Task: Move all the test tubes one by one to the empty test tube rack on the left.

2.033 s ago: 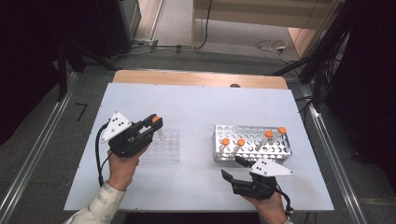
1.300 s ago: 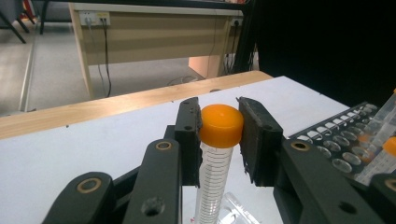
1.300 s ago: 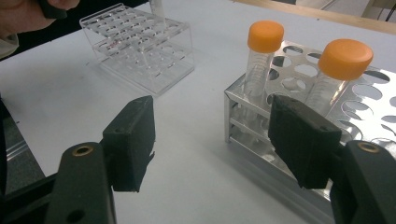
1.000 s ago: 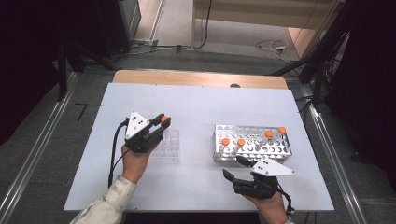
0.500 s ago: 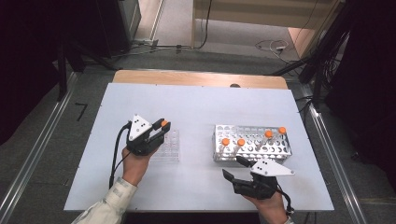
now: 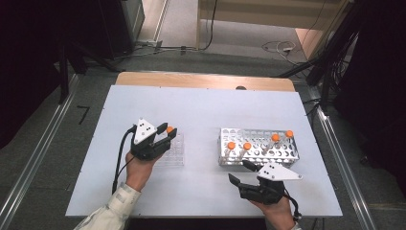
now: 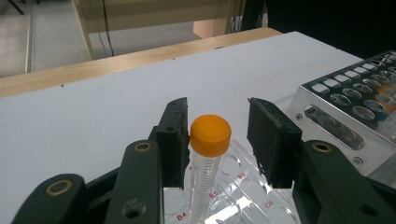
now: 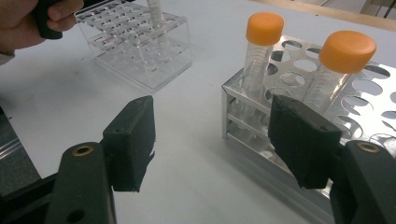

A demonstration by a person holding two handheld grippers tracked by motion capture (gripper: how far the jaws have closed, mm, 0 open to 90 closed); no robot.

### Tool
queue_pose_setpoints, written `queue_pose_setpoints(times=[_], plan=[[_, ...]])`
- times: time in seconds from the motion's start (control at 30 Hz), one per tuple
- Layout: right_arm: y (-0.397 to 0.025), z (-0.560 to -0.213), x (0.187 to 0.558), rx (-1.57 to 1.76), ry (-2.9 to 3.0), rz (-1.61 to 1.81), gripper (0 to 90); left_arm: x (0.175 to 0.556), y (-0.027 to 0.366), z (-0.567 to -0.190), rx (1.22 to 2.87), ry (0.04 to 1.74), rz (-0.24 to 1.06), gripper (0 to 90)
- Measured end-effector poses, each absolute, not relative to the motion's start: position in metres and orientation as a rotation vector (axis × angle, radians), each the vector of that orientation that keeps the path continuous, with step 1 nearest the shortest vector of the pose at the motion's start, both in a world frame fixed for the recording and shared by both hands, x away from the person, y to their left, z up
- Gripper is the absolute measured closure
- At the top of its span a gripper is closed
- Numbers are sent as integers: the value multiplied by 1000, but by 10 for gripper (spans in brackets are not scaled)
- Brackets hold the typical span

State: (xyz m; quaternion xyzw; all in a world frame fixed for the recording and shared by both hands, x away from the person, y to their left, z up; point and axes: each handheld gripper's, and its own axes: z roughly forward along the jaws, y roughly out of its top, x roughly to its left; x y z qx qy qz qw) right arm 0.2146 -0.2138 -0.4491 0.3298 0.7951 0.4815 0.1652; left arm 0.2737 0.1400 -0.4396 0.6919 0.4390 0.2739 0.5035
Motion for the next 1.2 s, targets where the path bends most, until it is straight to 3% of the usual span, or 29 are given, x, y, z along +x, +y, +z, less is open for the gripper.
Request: queue_pose_setpoints(times=[0.47,1.2], plan=[[-217,-449,215,957,2243,1367,309,262,149,-431,1588,1084,688,261],[-257,-446,229,1116,2063,1294,331,250,160,-425,1548,1082,625,105]])
